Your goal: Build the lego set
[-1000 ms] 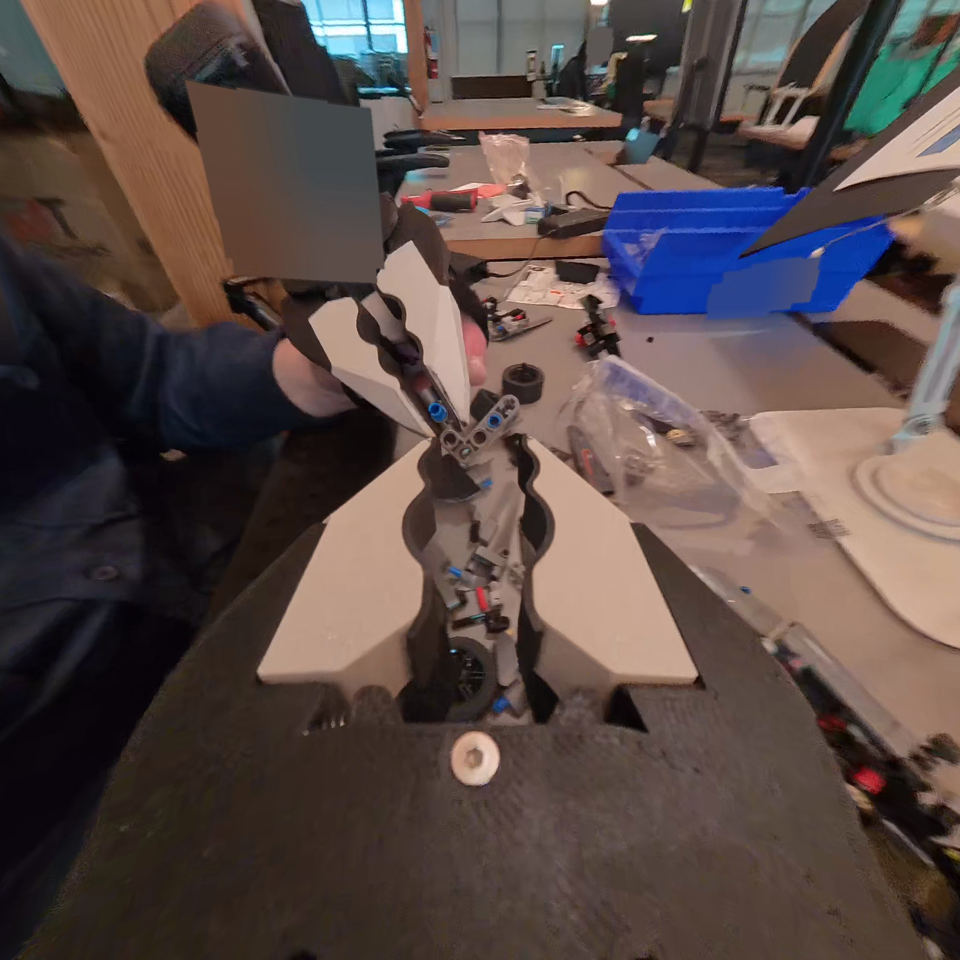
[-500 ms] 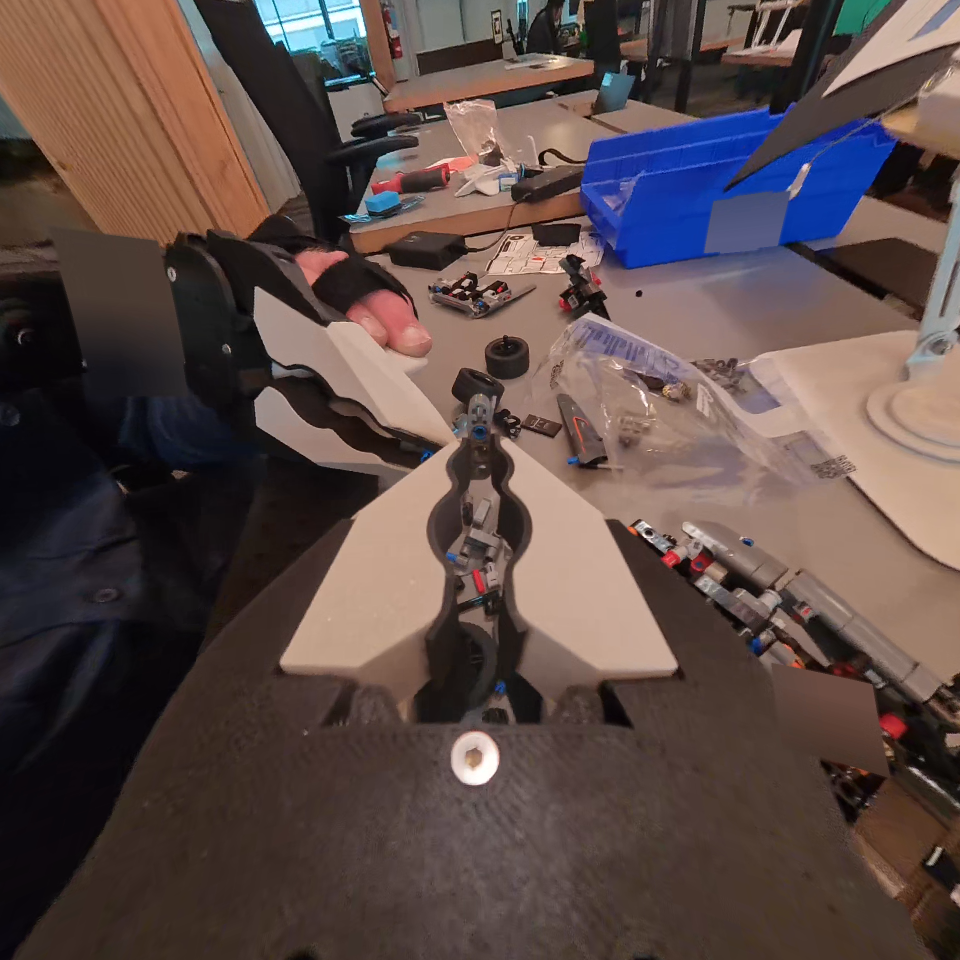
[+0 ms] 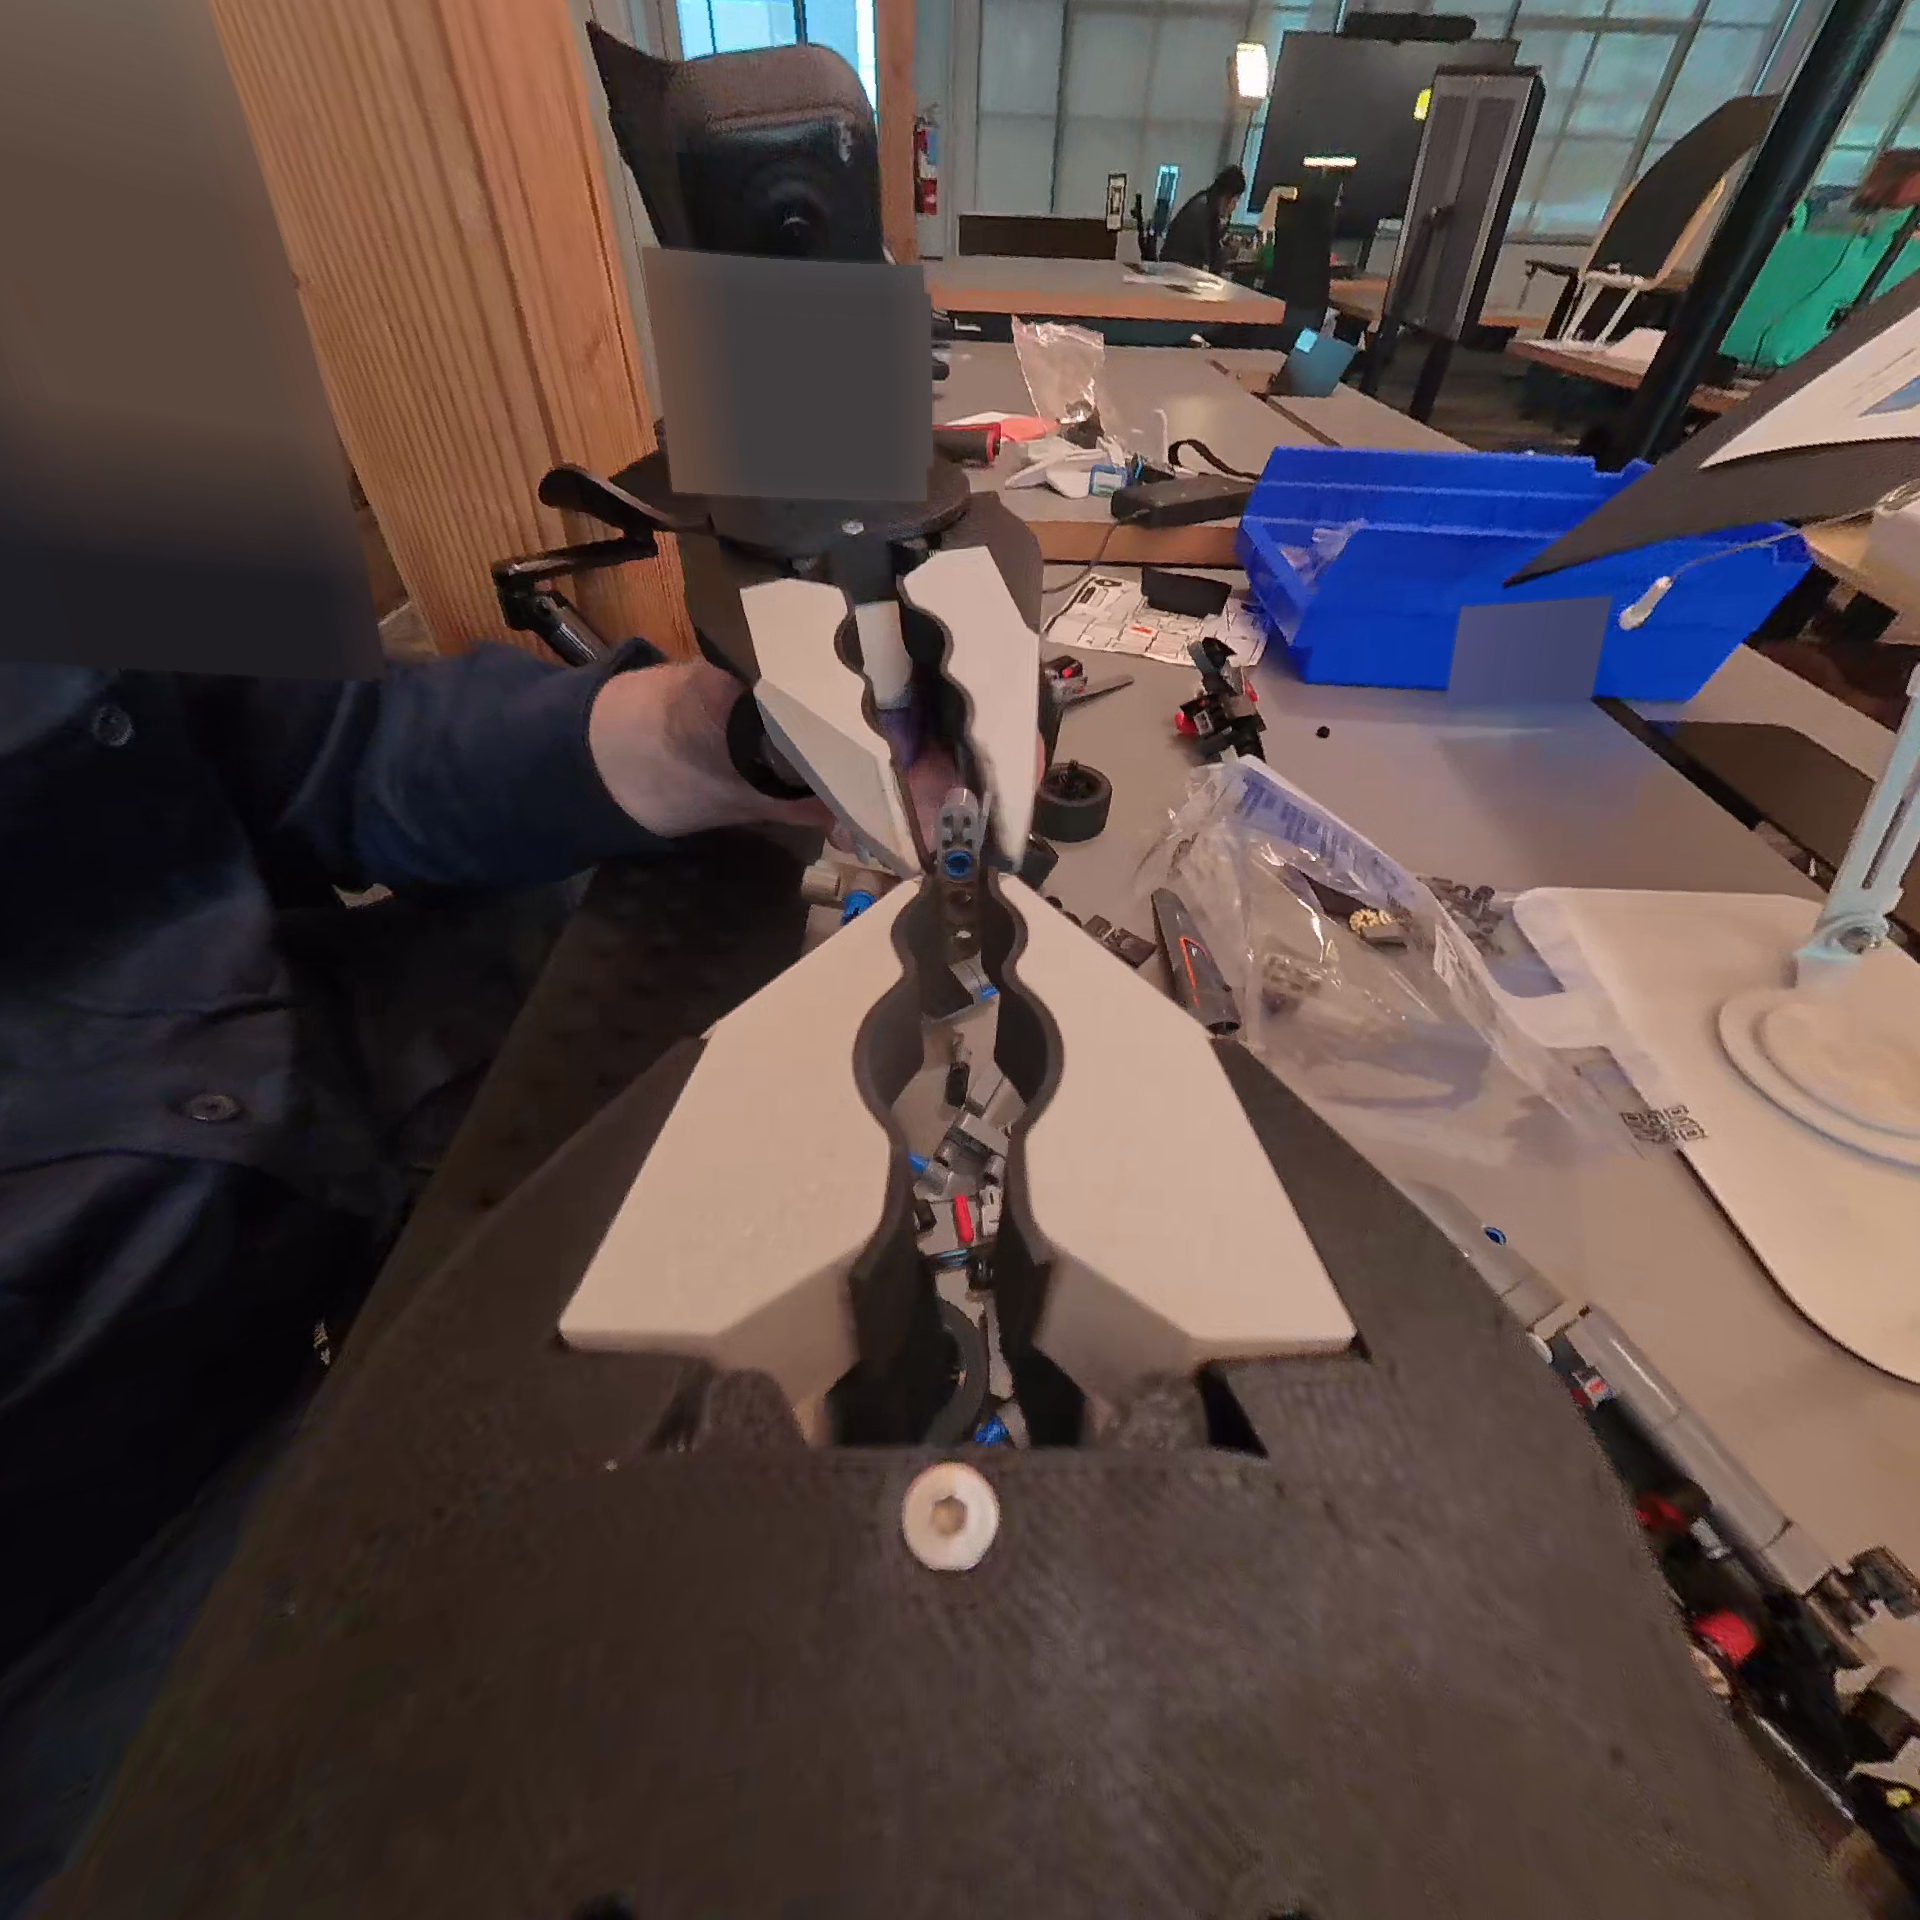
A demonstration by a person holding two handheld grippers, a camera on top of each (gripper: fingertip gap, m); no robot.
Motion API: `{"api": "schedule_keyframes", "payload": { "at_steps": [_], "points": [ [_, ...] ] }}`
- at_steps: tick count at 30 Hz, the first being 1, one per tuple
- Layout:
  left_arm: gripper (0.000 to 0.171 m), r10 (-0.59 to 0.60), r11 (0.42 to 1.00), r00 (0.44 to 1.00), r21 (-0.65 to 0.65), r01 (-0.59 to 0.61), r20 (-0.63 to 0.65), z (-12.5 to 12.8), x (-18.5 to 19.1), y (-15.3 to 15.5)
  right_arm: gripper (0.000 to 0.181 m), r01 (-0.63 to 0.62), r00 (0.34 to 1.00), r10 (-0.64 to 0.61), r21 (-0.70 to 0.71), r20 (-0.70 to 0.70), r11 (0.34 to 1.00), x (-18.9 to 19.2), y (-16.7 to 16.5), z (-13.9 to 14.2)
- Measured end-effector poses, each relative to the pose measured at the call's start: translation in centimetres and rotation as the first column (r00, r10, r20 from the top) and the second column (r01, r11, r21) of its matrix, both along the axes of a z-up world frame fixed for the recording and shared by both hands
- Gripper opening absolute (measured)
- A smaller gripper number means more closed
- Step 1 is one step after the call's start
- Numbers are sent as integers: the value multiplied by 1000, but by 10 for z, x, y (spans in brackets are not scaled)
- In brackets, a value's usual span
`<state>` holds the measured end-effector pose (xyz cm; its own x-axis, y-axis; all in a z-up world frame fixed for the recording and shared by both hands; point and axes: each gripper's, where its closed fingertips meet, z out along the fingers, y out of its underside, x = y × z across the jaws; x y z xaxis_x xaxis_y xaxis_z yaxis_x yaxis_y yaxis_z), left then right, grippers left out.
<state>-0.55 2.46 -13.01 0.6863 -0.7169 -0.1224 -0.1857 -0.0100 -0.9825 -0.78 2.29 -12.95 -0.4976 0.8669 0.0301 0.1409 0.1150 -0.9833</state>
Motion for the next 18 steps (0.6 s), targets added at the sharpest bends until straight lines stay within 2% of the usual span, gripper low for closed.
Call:
{"api": "schedule_keyframes", "payload": {
  "at_steps": [2, 7, 9, 15, 18],
  "points": [
    [7, -33, 999, 998, 8, 33, 54, 7, 3, -3, 5, -19, 1000, 19, 8, -1, 1000, 1, -4, -1],
    [5, -71, 997, 993, -36, 75, 92, 5, 6, -5, 5, -11, 1000, 12, 6, -23, 1000, 0, -5, 1],
    [5, -44, 999, 997, -16, 45, 57, 5, 4, -4, 6, 5, 1000, -4, 25, -26, 1000, -2, -4, 1],
    [5, -55, 998, 997, -31, 57, 49, 3, 4, -6, 5, 41, 998, -35, 122, -53, 992, -2, -6, 0],
    [5, -66, 998, 997, 12, 66, 46, 10, 5, -11, 5, 10, 997, -5, 65, -71, 998, 0, -12, 9]
  ]
}}
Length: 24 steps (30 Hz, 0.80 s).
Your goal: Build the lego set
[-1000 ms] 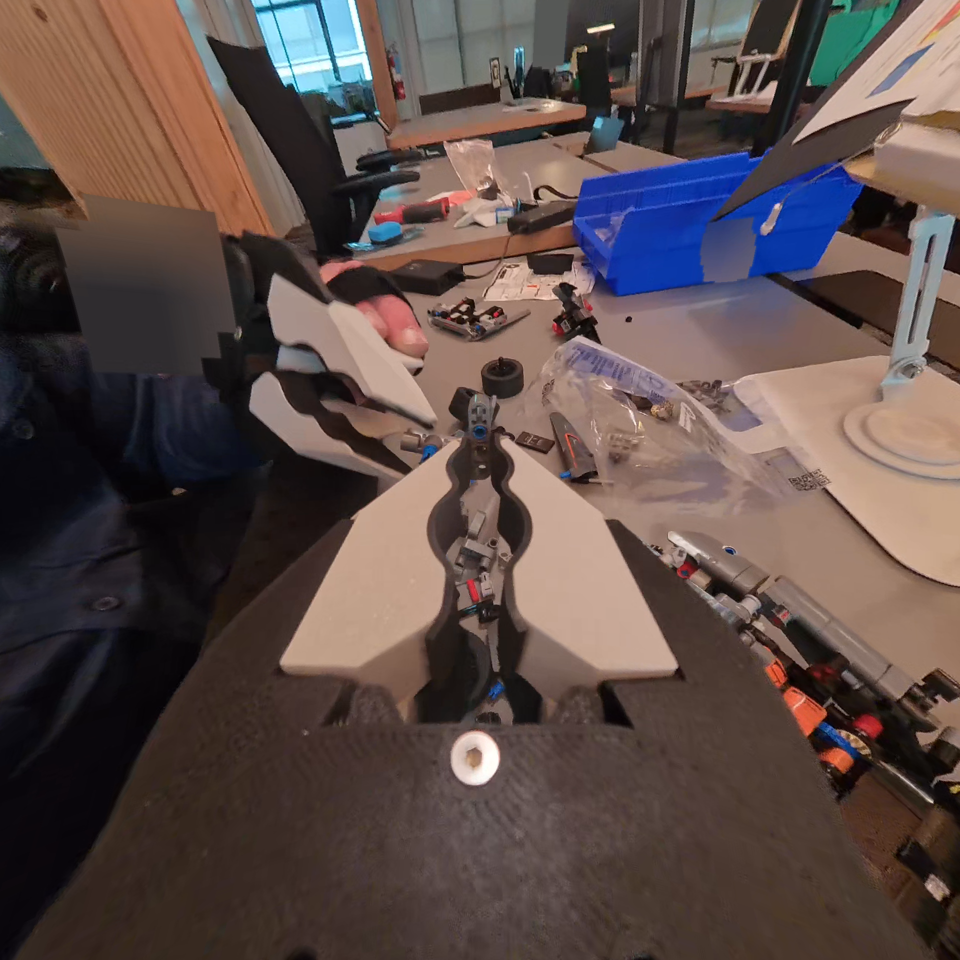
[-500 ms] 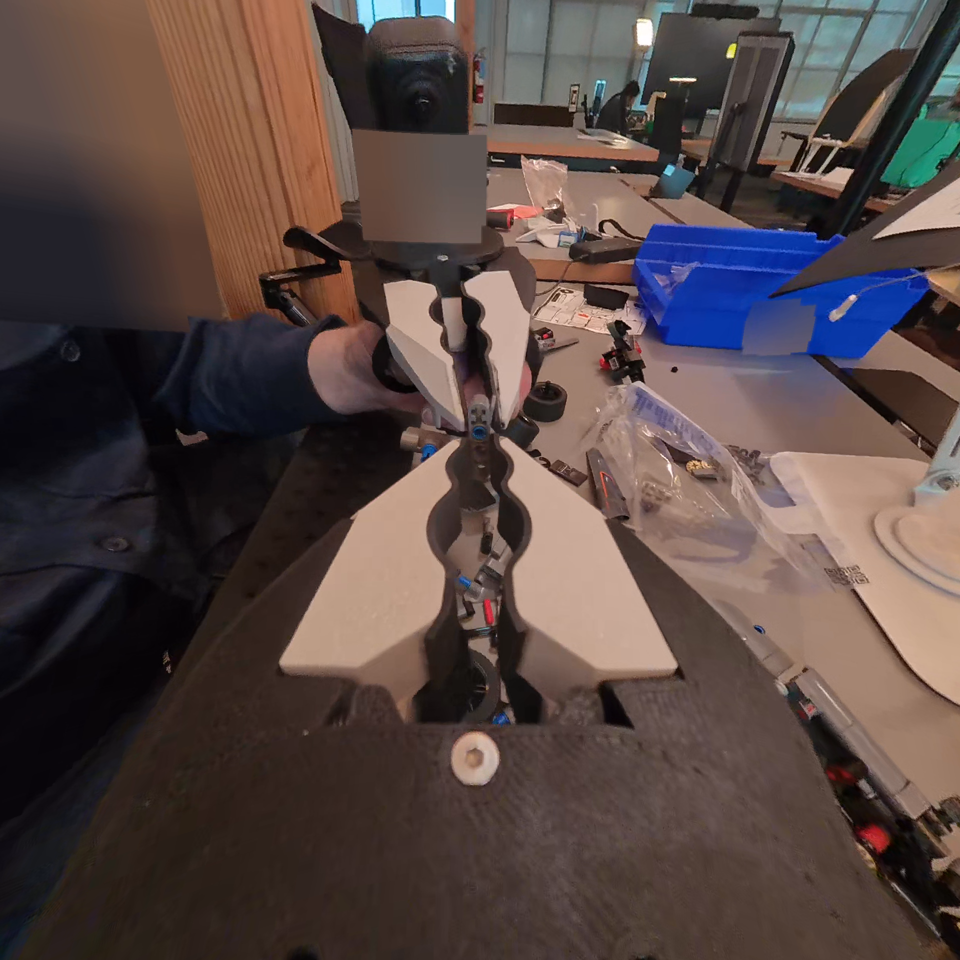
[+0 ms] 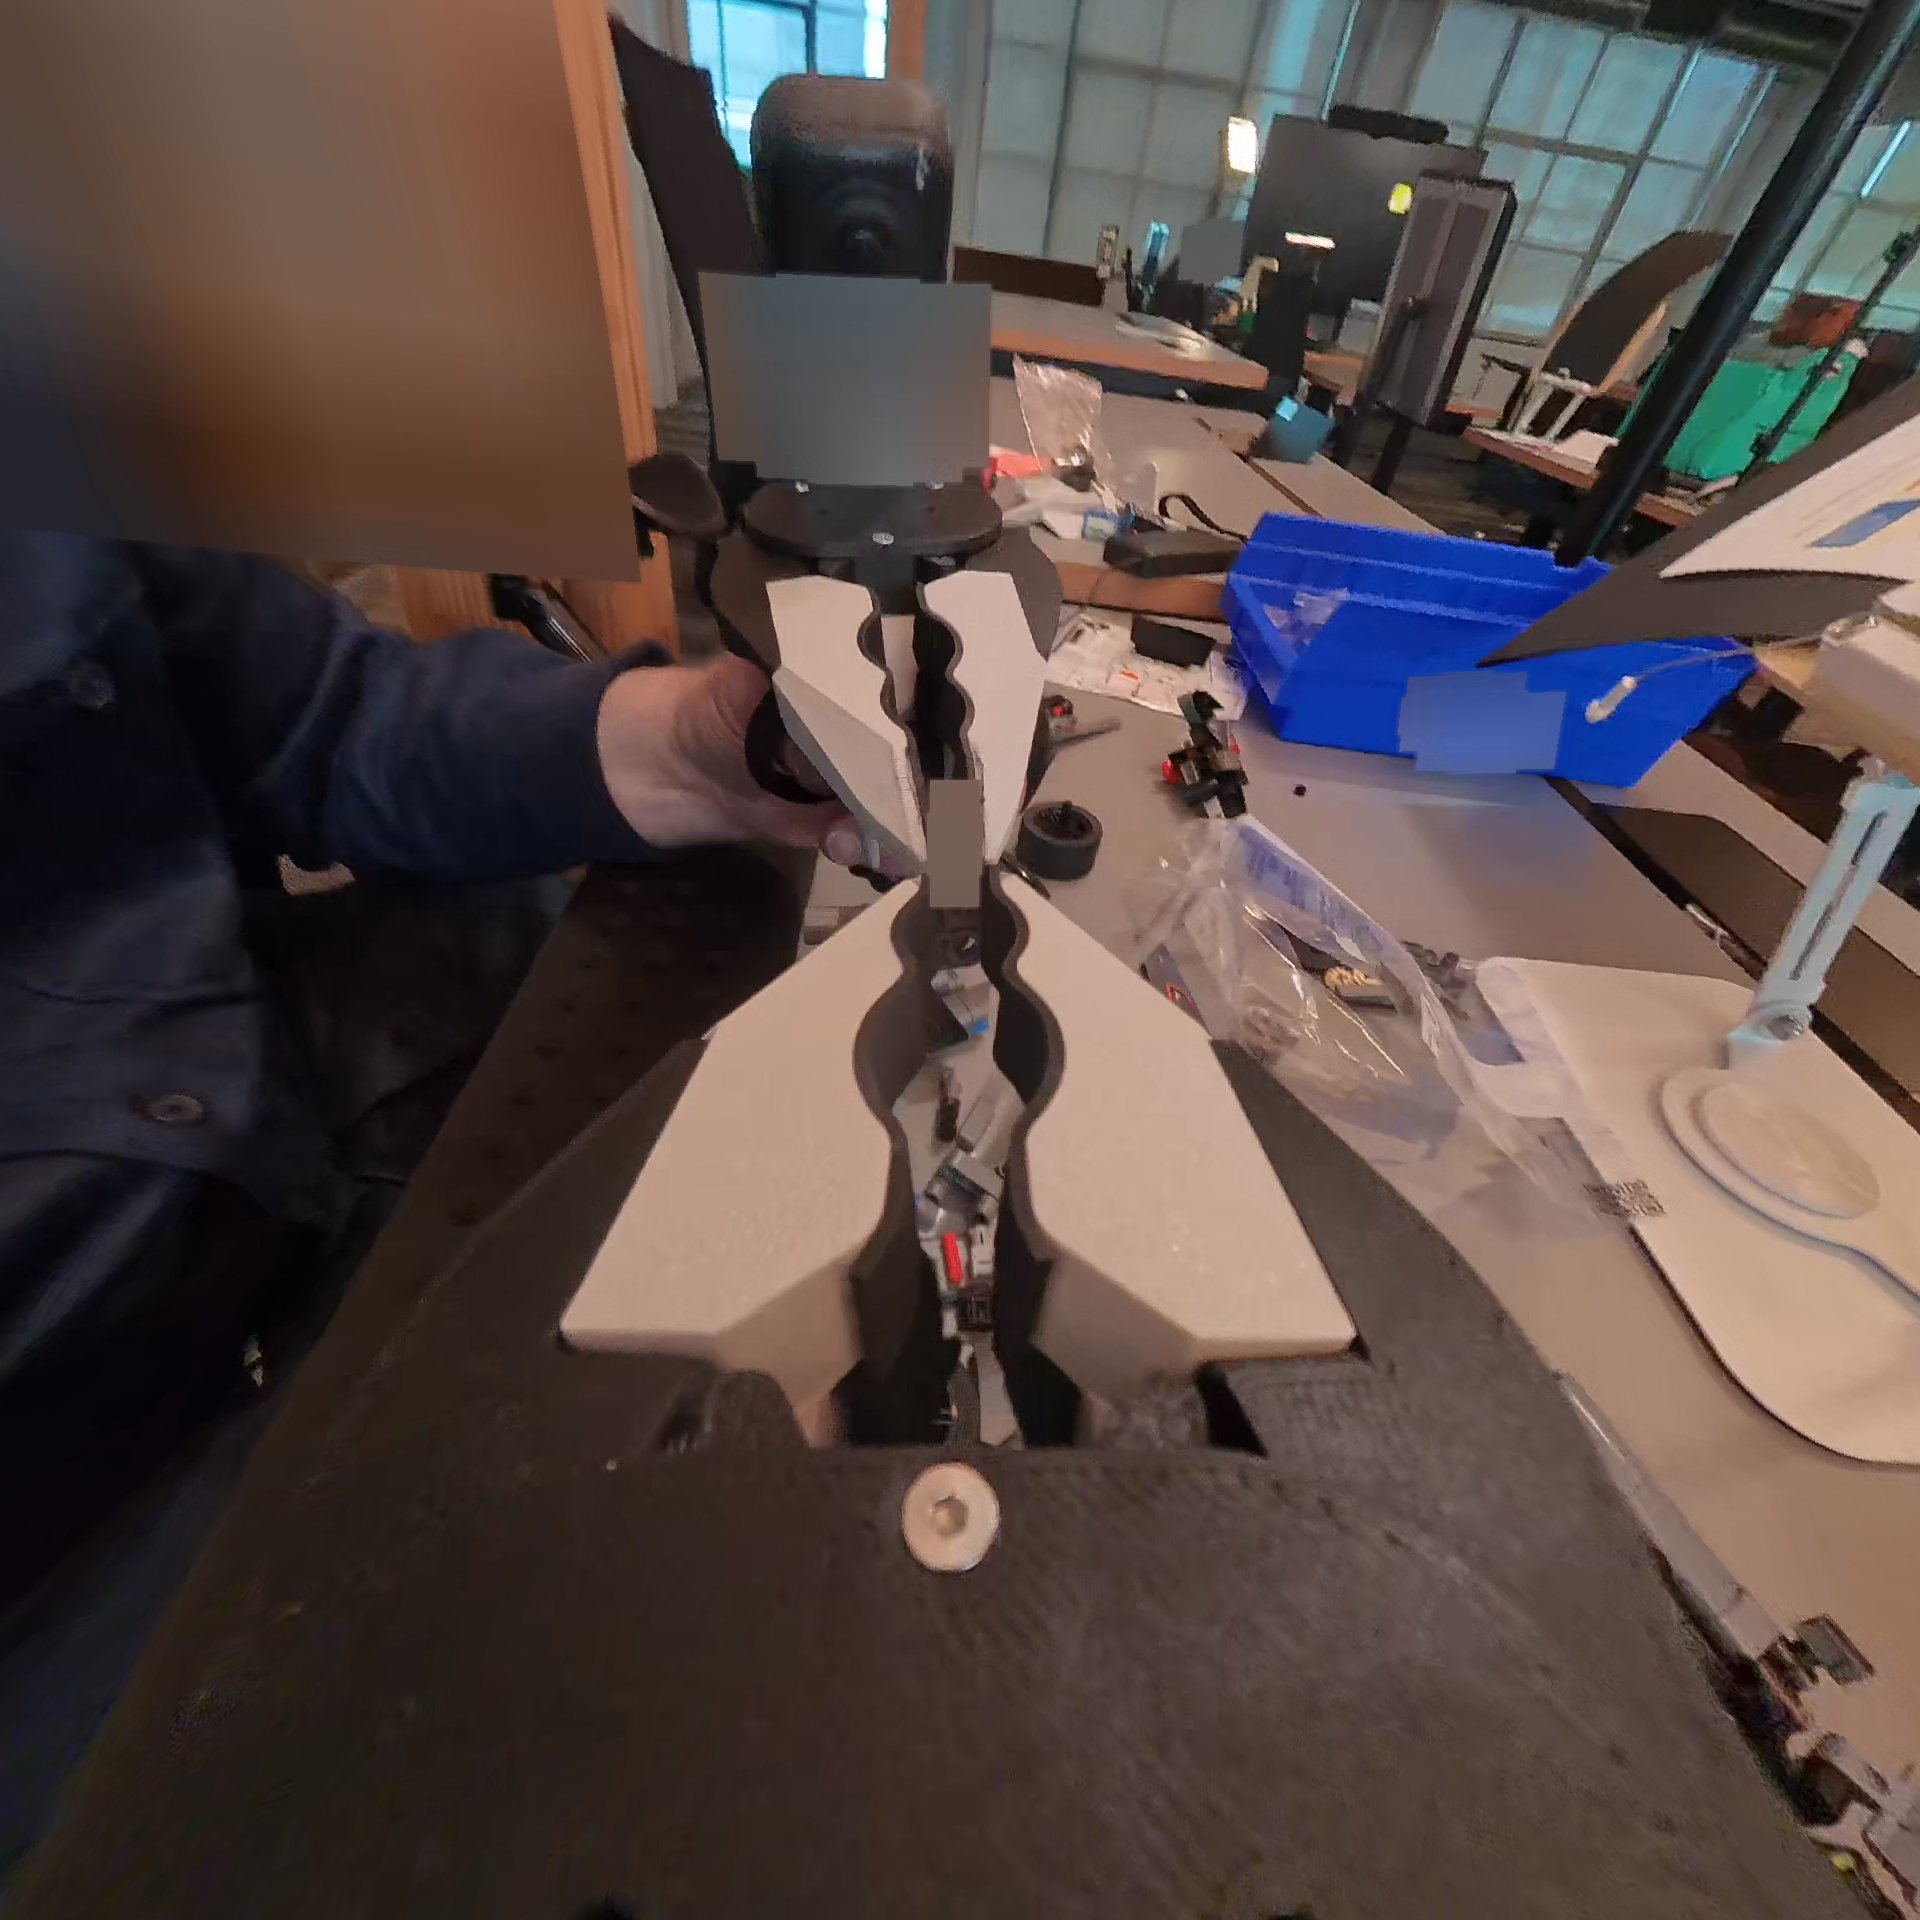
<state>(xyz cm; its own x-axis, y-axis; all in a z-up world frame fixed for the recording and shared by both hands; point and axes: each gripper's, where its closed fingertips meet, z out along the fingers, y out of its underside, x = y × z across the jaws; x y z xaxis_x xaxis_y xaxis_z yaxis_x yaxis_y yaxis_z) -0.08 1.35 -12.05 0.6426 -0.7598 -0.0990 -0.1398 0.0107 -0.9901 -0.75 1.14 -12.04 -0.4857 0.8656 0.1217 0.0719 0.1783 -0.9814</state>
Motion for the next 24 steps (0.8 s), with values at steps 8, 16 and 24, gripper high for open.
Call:
{"api": "schedule_keyframes", "payload": {
  "at_steps": [8, 16, 24],
  "points": [
    [4, 77, 997, 984, 11, -80, 158, 21, -42, -2, 4, 47, 997, -56, -144, -58, 988, 19, 34, 19],
    [4, 87, 992, 993, -102, -78, 81, -9, -31, 14, 6, 41, 940, -38, -2, 338, 999, 13, 34, -59],
    [4, 92, 990, 994, -113, -85, 58, -15, -28, 18, 18, 63, 922, -104, 120, 374, 991, 6, 37, -78]
  ]
}}
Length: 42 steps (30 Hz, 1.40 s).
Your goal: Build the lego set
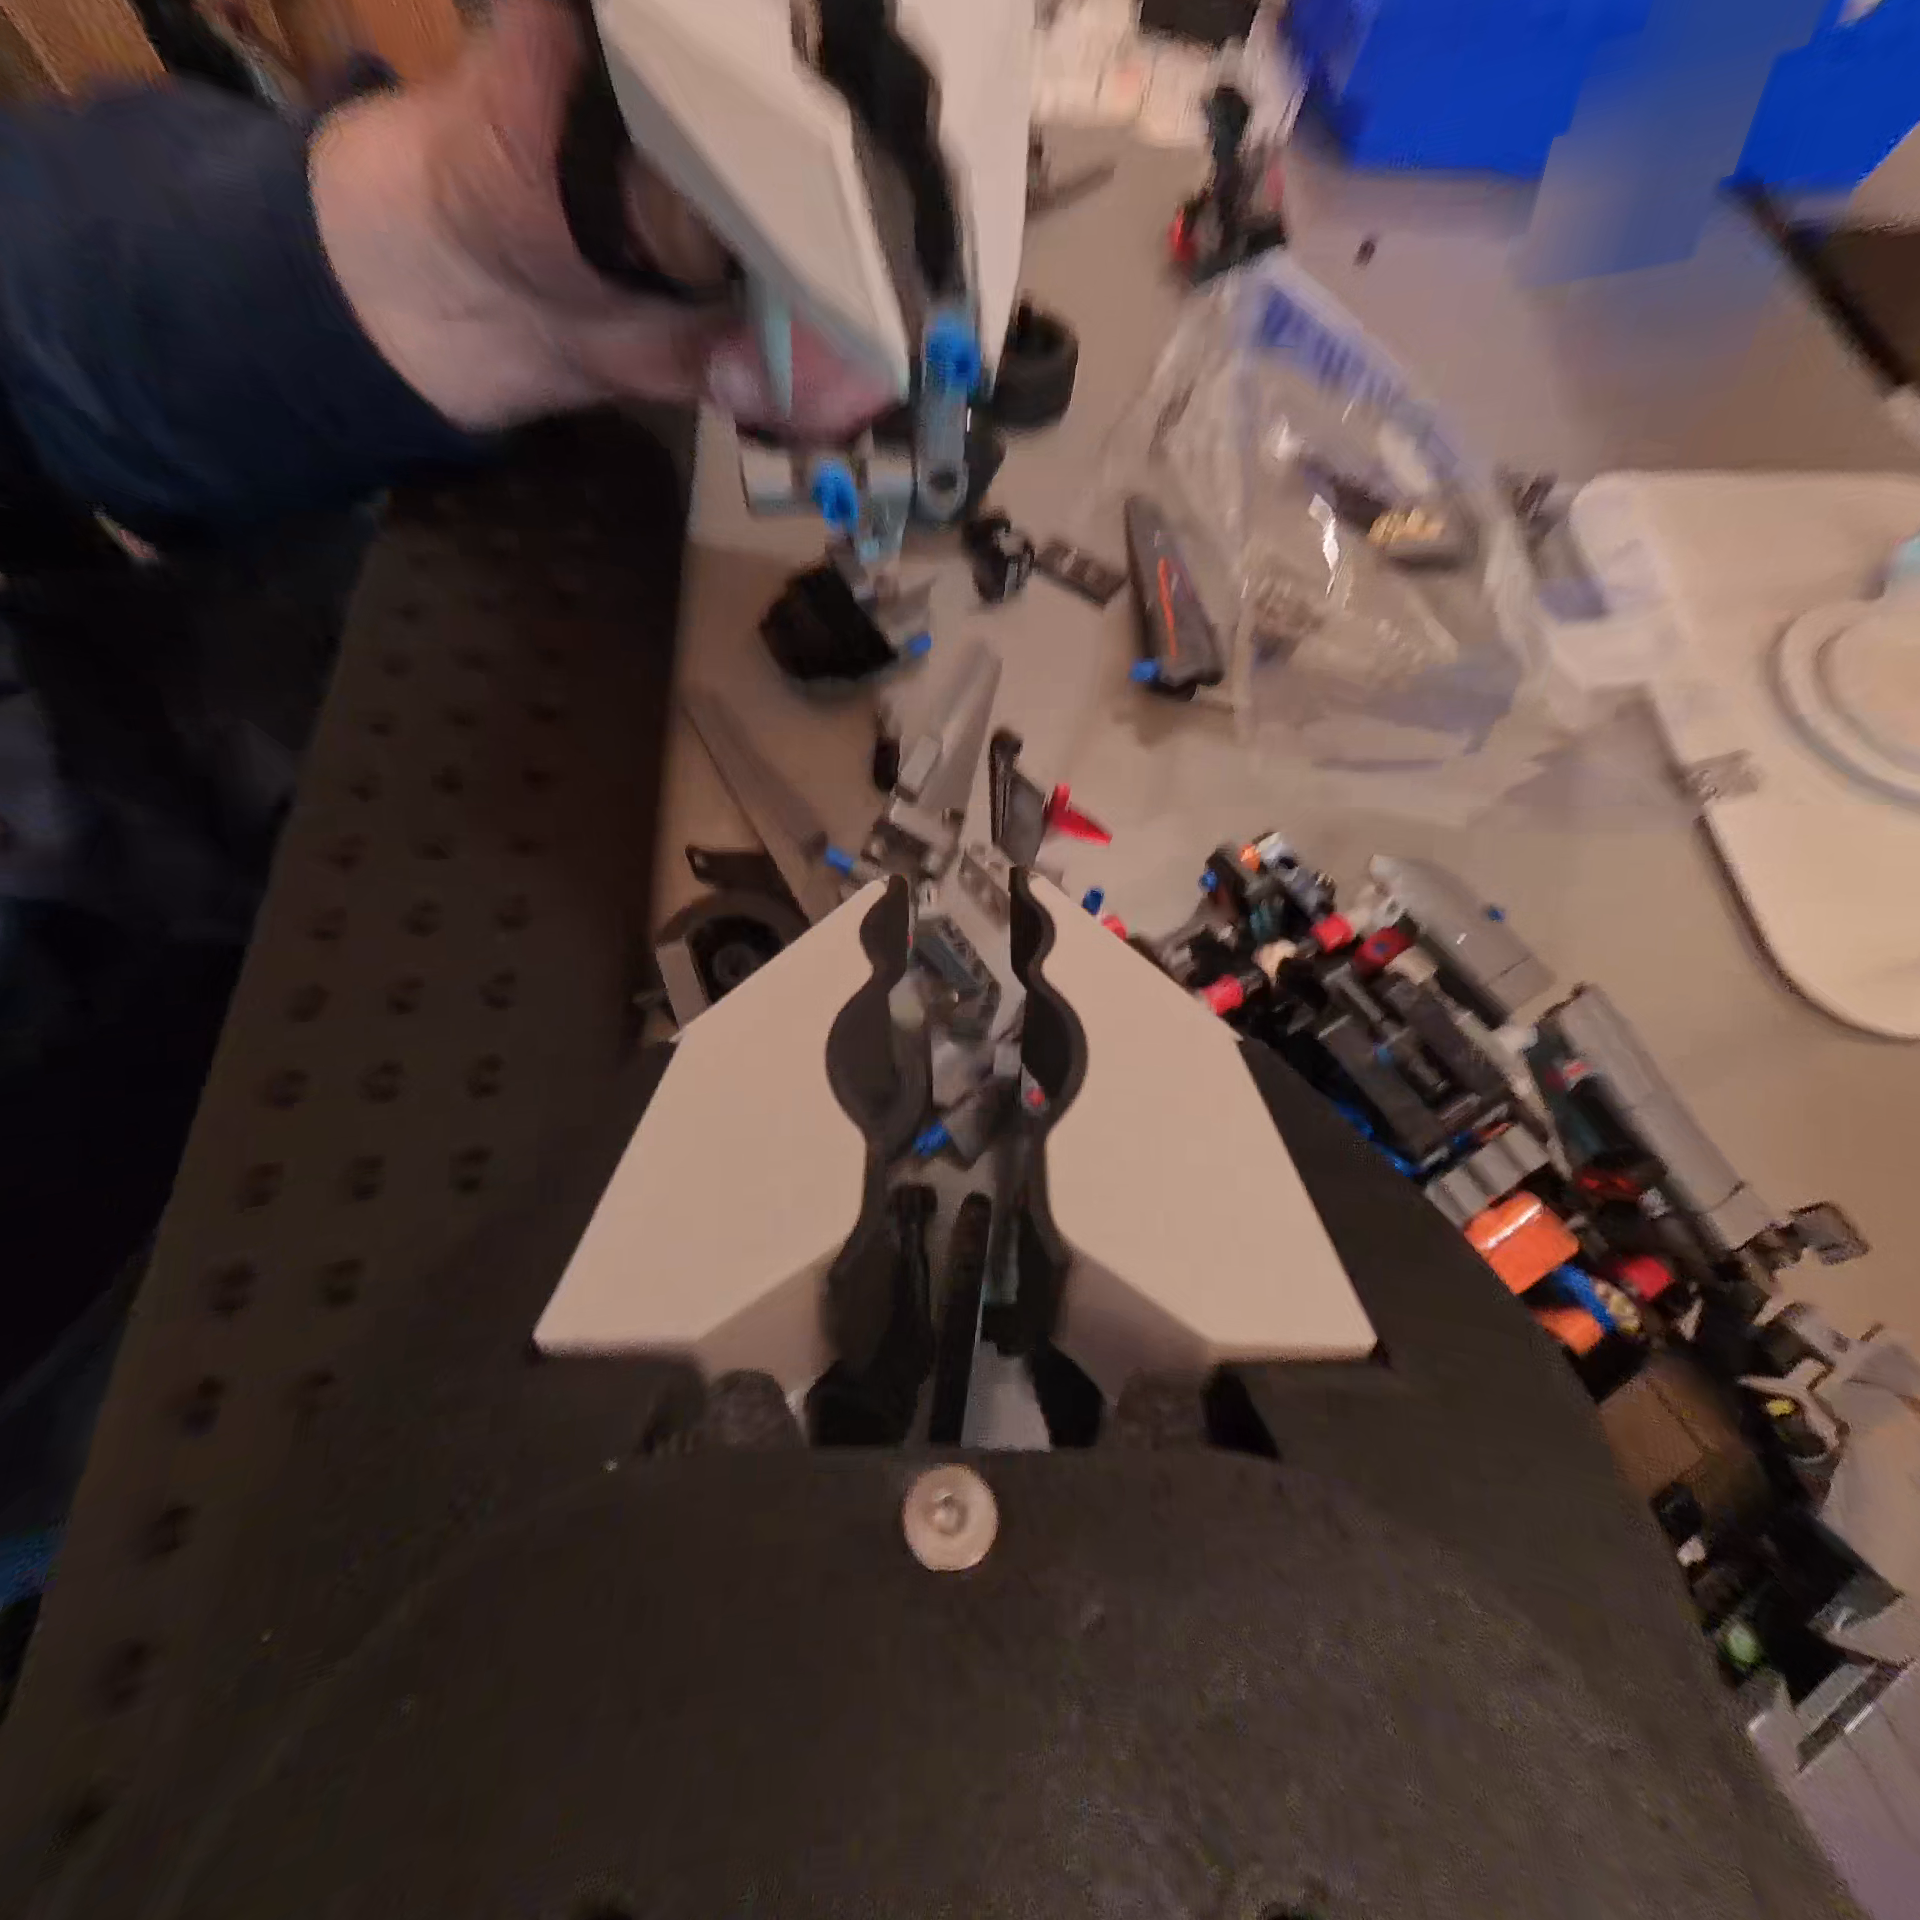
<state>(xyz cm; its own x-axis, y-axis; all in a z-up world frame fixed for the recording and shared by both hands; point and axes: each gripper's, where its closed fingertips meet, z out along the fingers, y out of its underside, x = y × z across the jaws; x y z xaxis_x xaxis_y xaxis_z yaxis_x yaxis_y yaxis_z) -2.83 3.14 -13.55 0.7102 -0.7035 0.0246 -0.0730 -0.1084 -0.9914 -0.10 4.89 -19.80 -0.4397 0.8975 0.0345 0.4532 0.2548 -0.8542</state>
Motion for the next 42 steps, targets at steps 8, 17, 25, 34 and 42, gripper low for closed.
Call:
{"api": "schedule_keyframes", "payload": {
  "at_steps": [8, 17, 25, 34, 42],
  "points": [
    [4, -28, 999, 993, 13, 29, -114, -10, 17, 1, 10, -49, 963, 7, -150, -270, 987, -10, -16, 59],
    [5, -57, 998, 990, 33, 61, -129, -8, 26, -2, 2, -75, 959, 45, -97, -279, 992, -7, -24, 60],
    [4, -70, 994, 989, 72, 80, -134, 2, 22, -14, 1, -90, 927, 39, -120, -372, 989, 15, -14, 86],
    [4, -34, 997, 996, 66, 39, -77, 7, 3, -8, 7, -44, 996, 44, -6, 76, 999, 12, -3, -13],
    [4, -28, 997, 995, 64, 34, -93, 2, 9, -5, 15, -76, 978, 74, -6, -194, 997, -3, -24, 37]
  ]
}}
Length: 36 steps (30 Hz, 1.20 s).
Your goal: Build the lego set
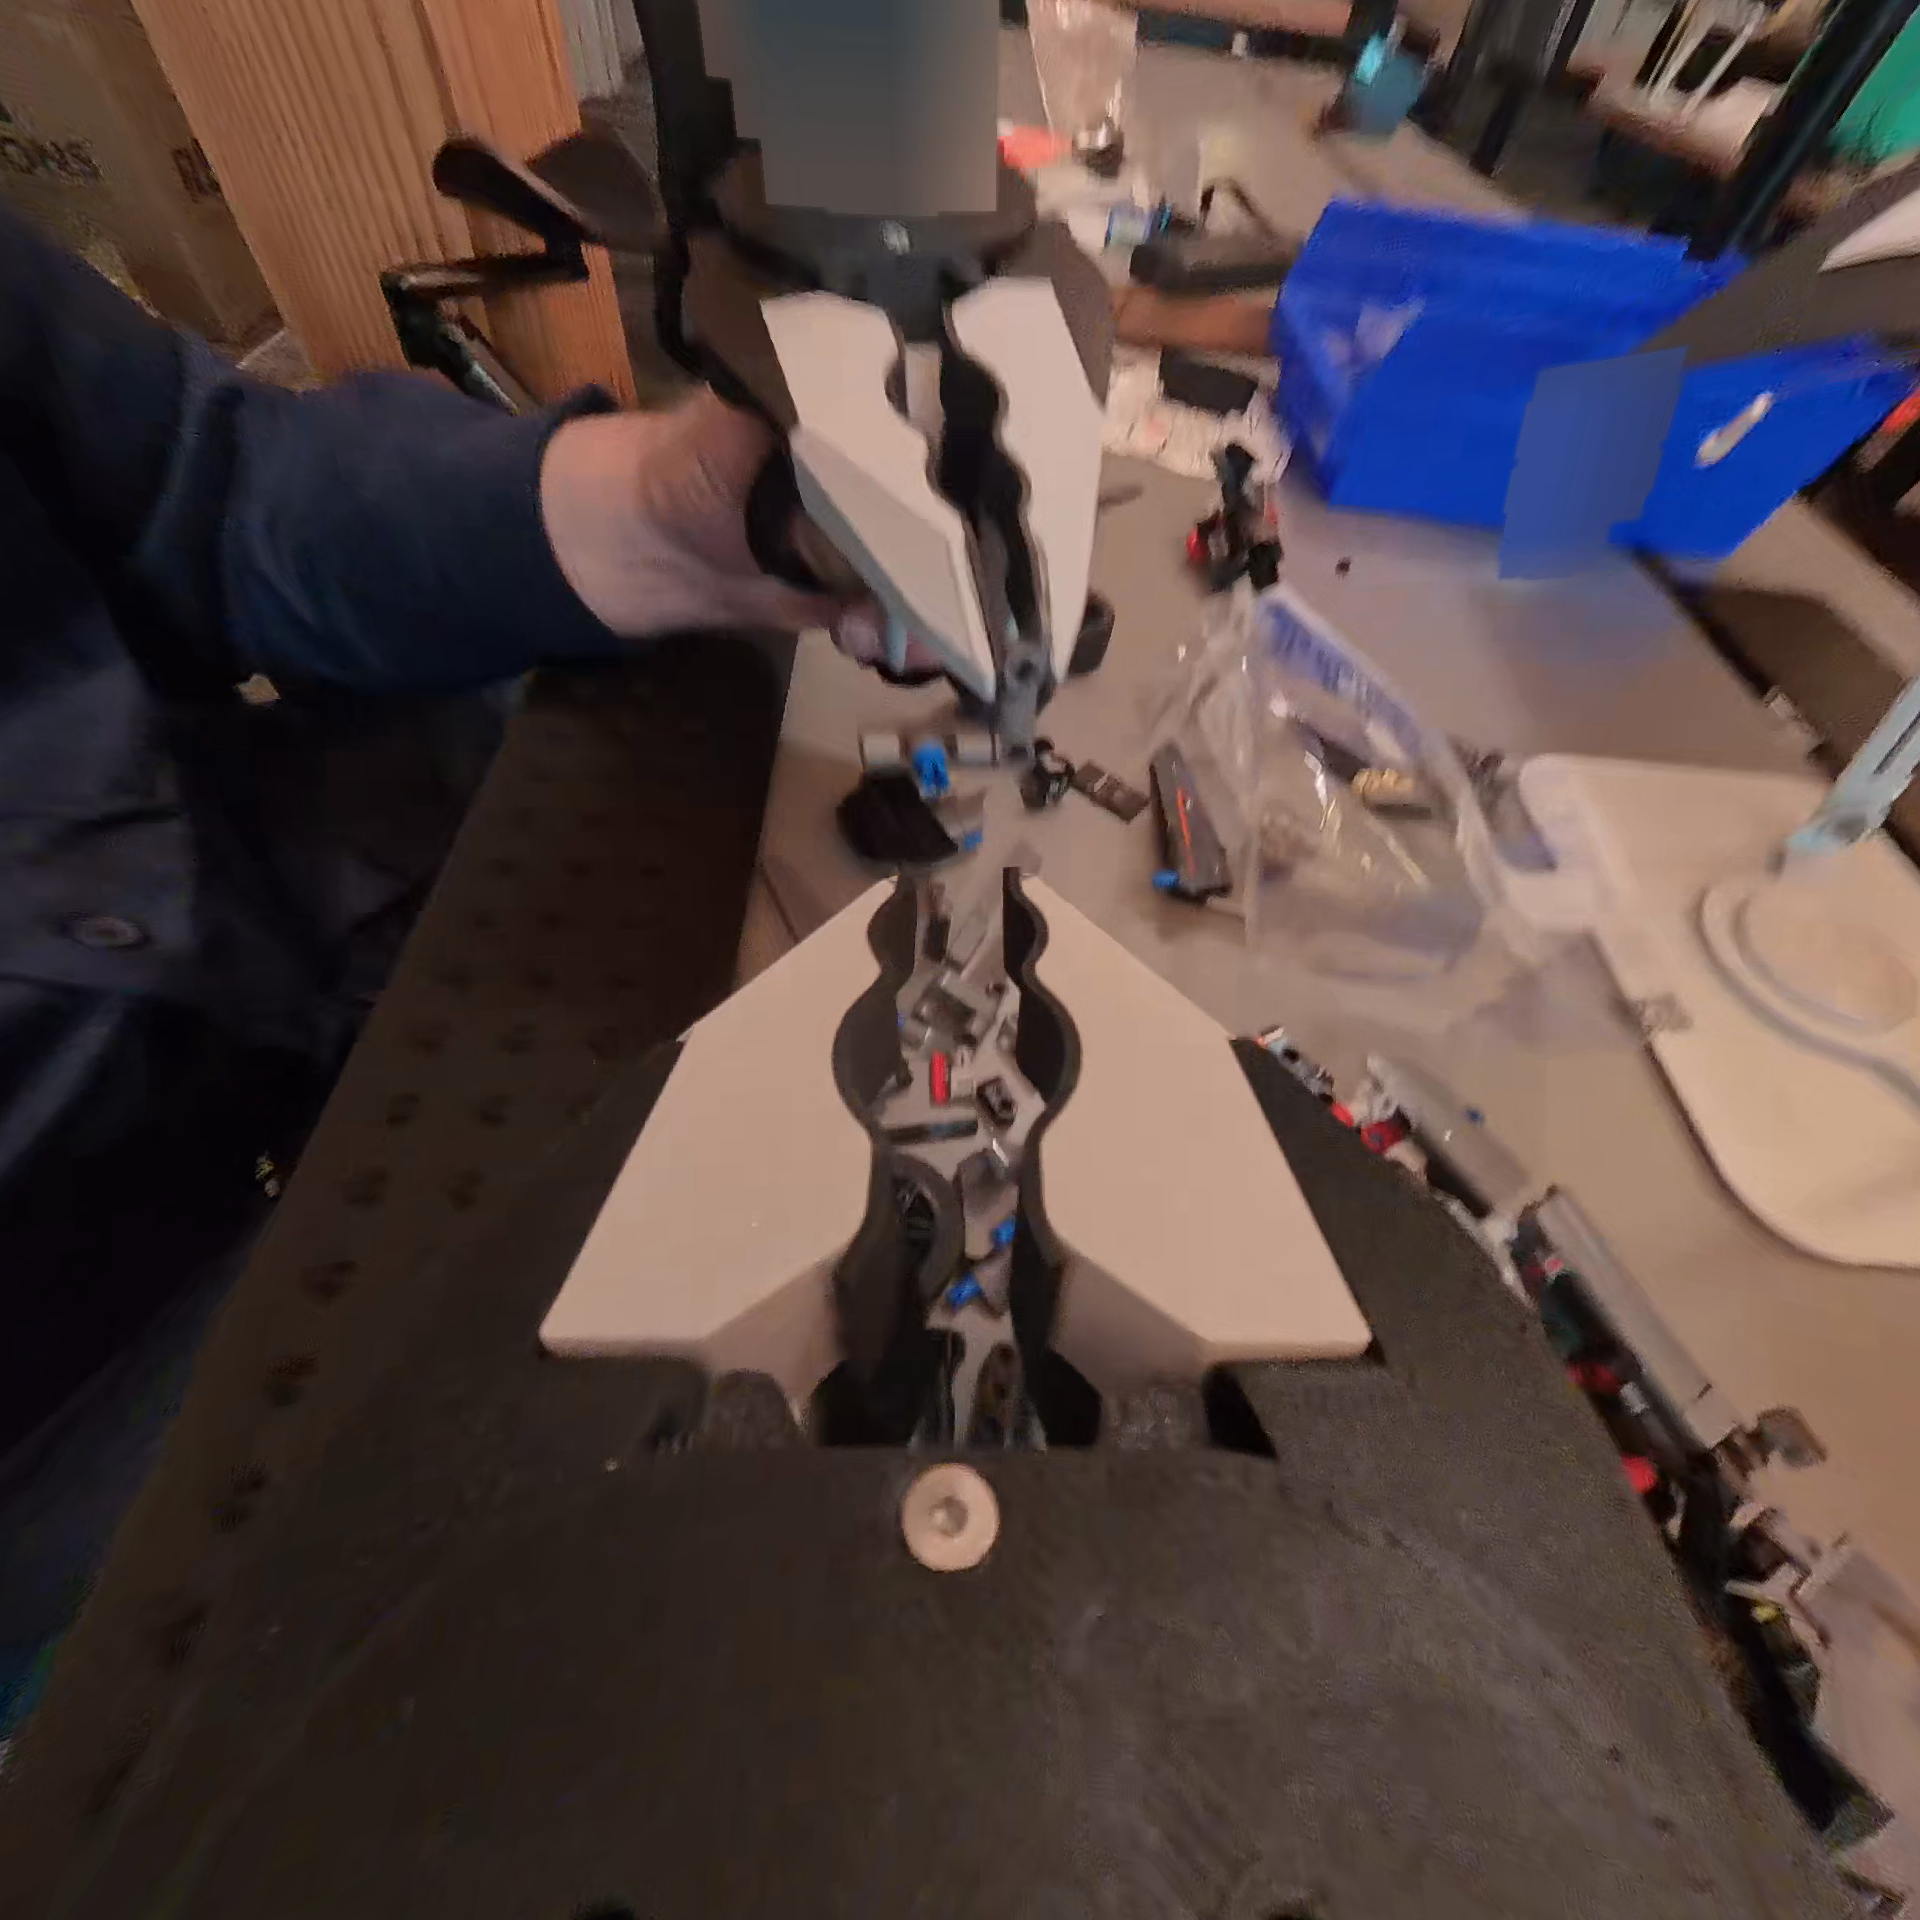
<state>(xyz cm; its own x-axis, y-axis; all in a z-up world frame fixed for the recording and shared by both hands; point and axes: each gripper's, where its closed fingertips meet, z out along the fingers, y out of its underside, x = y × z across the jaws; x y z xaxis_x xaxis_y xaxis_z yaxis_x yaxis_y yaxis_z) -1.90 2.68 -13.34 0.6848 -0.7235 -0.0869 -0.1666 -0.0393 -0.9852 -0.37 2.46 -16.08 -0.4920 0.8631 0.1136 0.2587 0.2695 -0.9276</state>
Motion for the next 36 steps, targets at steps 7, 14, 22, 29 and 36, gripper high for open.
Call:
{"api": "schedule_keyframes", "payload": {
  "at_steps": [7, 14, 22, 29, 36],
  "points": [
    [4, -25, 1000, 1000, -10, 25, -13, -4, 10, 1, 5, -36, 999, 36, 11, -40, 999, -1, -10, 6],
    [5, -41, 999, 999, -28, 41, -2, -5, 12, 1, 10, -26, 997, 27, 23, -67, 999, 1, -9, 11],
    [4, -34, 999, 999, -25, 34, 13, -4, 13, 2, 1, -22, 997, 26, 53, -76, 998, 1, -10, 12],
    [27, 110, 976, 987, 201, -85, -115, 15, 3, -1, 0, -3, 995, -6, -86, -100, 996, 6, 5, 25],
    [17, 172, 976, 966, 163, -141, -193, -1, -11, 4, 0, 51, 997, -56, -91, -58, 995, 4, 16, 16]
  ]
}}
